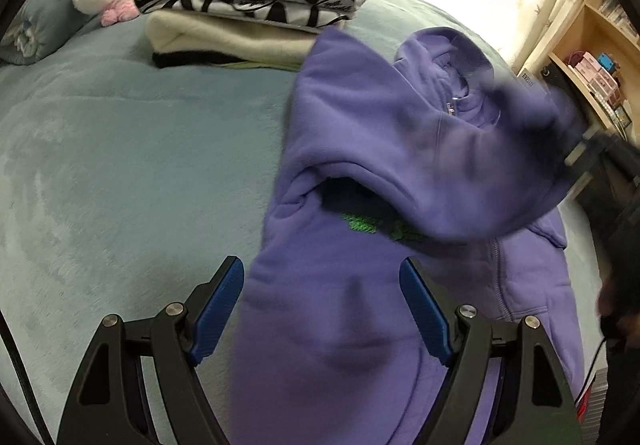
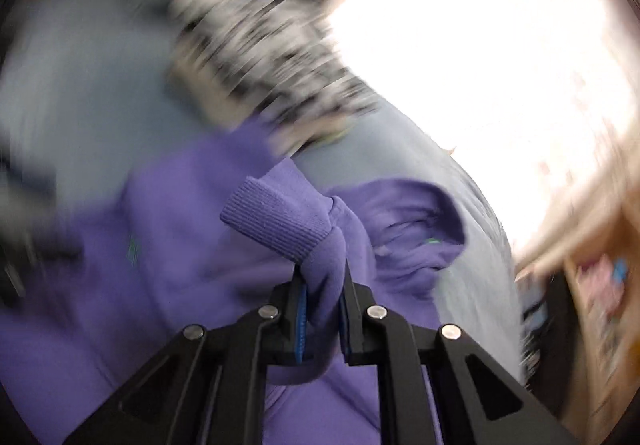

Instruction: Fold large clothes

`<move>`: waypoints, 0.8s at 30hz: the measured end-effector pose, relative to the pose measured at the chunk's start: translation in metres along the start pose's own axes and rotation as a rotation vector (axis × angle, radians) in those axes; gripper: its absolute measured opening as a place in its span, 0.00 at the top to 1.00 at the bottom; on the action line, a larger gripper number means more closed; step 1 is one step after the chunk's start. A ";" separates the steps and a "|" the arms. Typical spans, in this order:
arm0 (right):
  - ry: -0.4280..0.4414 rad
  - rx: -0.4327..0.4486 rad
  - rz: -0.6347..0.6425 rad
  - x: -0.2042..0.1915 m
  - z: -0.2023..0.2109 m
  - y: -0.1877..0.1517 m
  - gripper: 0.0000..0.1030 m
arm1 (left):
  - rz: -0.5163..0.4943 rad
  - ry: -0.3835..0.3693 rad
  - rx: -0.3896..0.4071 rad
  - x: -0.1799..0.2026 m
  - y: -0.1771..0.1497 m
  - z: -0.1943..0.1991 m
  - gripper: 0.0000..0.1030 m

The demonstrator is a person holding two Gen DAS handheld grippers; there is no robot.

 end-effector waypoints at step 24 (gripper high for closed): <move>0.186 -0.320 -1.097 0.206 -0.053 -0.225 0.50 | -0.038 -0.028 -0.024 0.007 0.114 -0.086 0.24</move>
Point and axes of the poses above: each gripper's, at about its wrist camera, not at the fingertips, and z roughly against the way its jaws point, x to its right, y to its top, the point moved 1 cm from there along -z, roughly the way its jaws point, and after that the axes turned 7 degrees about x, right-handed, at the moved point
